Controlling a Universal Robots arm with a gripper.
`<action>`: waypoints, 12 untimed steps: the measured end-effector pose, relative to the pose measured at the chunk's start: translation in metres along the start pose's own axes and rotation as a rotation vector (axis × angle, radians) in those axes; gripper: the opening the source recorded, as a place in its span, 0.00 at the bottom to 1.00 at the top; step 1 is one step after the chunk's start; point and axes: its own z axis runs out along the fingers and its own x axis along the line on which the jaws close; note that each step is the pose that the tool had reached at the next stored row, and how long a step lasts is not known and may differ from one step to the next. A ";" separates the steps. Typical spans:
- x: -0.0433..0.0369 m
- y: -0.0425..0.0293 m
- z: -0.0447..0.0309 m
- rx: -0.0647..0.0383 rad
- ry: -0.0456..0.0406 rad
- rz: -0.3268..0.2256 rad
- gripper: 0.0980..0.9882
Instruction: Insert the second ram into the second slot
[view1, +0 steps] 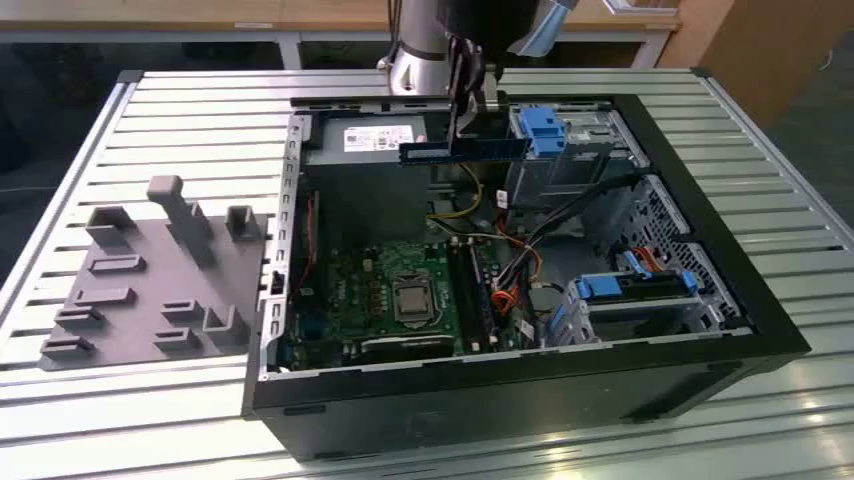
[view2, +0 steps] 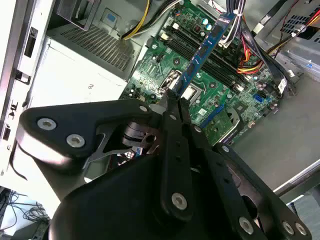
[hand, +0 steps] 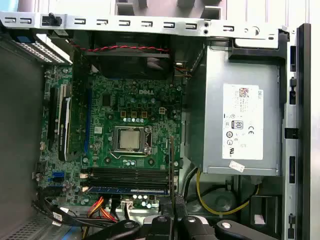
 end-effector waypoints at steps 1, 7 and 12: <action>0.0000 0.0000 0.0000 0.000 0.0000 0.000 0.04; 0.0003 0.0001 0.0000 0.000 0.0000 0.000 0.04; 0.0020 0.0001 -0.0001 0.000 0.0001 0.000 0.04</action>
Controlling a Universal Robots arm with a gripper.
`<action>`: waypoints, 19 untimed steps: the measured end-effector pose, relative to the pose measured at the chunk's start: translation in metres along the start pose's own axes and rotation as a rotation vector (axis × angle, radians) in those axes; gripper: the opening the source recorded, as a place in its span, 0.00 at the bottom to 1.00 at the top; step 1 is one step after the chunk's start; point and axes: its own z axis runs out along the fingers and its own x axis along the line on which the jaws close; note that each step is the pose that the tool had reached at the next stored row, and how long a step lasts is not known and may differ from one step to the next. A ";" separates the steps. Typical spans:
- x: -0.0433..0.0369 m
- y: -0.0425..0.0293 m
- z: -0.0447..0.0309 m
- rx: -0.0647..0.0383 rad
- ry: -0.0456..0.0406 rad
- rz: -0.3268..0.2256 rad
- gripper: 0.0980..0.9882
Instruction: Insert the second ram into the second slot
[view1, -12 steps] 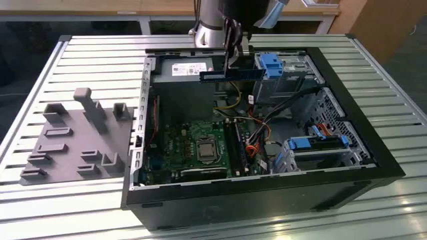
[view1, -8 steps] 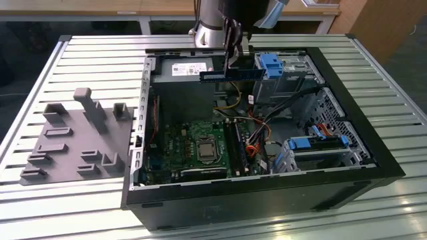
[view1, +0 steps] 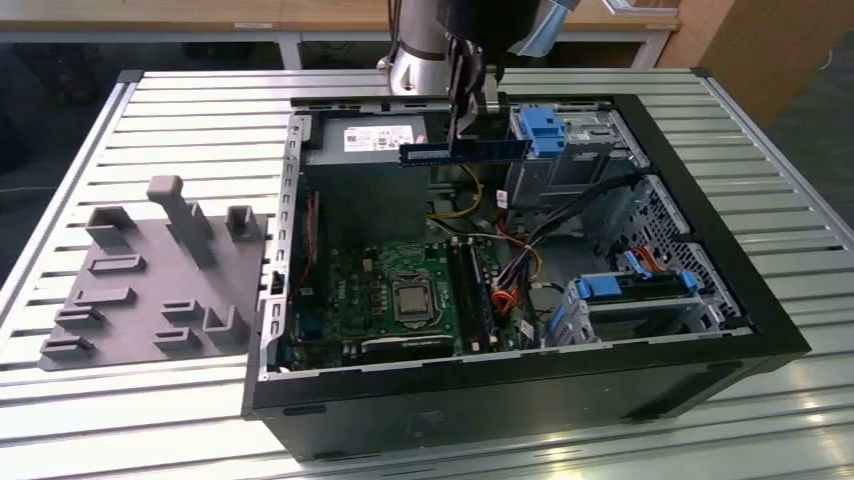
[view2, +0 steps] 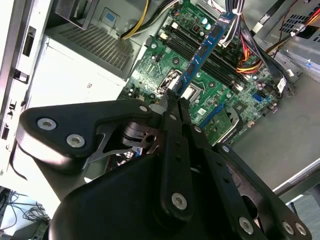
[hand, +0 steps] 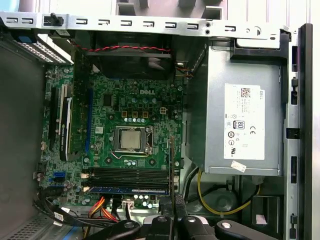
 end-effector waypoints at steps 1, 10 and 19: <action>0.0004 0.0000 0.0000 0.000 0.0000 0.000 0.04; 0.0018 0.0001 0.0000 0.000 0.0001 0.000 0.04; 0.0085 0.0003 -0.0001 0.000 0.0007 0.000 0.04</action>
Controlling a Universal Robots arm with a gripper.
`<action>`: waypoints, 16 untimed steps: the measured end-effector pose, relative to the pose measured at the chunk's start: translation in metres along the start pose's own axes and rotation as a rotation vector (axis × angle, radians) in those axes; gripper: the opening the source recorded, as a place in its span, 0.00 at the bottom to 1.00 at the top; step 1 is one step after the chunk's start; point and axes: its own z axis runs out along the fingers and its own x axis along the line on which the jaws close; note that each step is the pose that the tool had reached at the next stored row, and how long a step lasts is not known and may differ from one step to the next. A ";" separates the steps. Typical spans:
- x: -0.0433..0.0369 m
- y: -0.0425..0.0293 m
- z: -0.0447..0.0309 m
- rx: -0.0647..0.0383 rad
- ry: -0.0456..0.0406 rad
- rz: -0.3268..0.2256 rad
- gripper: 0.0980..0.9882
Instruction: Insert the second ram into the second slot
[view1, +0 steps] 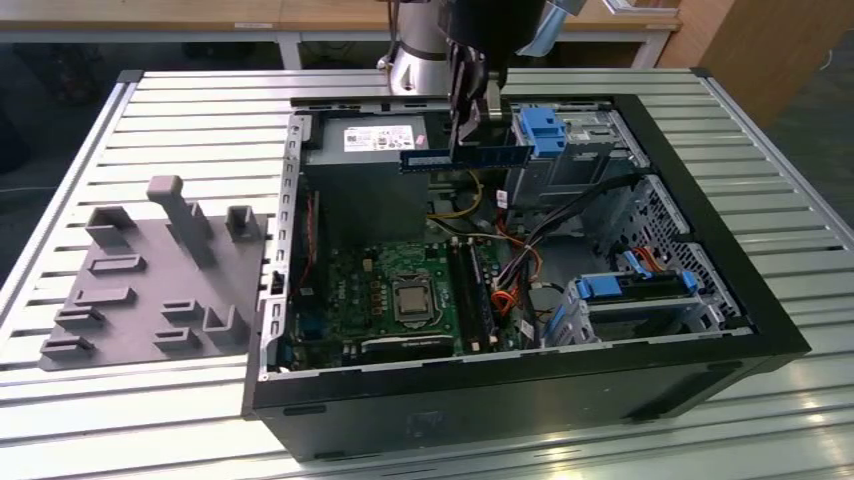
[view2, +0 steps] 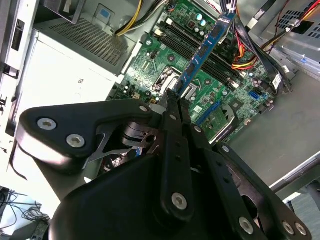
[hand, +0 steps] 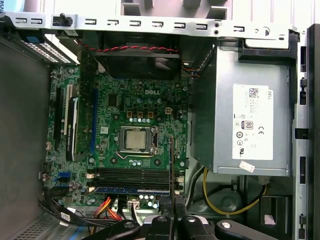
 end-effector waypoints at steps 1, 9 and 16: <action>0.0002 0.0000 0.0000 0.000 0.0000 0.000 0.04; 0.0021 0.0000 0.0000 0.000 0.0002 0.000 0.04; 0.0074 0.0002 0.0000 0.000 0.0001 0.000 0.04</action>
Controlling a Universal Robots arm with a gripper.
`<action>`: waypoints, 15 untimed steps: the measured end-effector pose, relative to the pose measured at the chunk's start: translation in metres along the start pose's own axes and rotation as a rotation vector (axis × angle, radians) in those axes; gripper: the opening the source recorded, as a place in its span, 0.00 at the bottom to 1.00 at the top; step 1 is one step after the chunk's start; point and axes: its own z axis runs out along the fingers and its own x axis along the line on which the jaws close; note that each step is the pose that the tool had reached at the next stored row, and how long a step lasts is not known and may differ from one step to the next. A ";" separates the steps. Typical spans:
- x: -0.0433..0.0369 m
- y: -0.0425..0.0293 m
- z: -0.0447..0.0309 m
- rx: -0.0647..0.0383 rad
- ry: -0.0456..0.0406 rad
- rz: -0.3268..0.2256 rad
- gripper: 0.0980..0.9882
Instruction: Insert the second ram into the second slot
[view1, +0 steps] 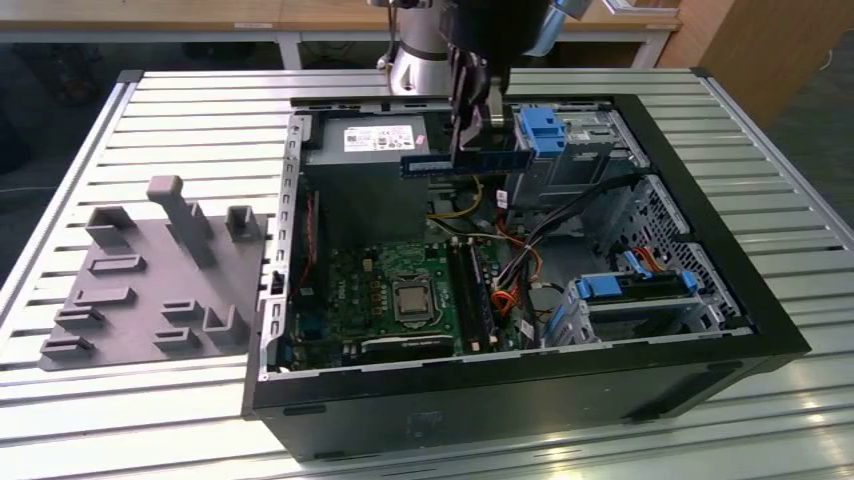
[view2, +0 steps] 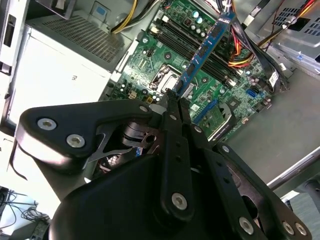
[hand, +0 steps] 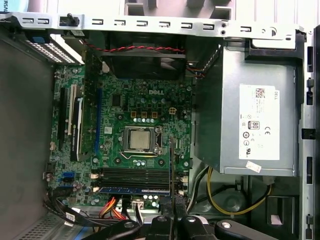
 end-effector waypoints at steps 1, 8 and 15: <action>0.0010 0.0000 0.0000 0.000 -0.0001 0.000 0.04; 0.0038 0.0001 0.0000 0.000 0.0000 0.016 0.04; 0.0070 0.0002 0.0000 0.001 -0.0018 0.070 0.04</action>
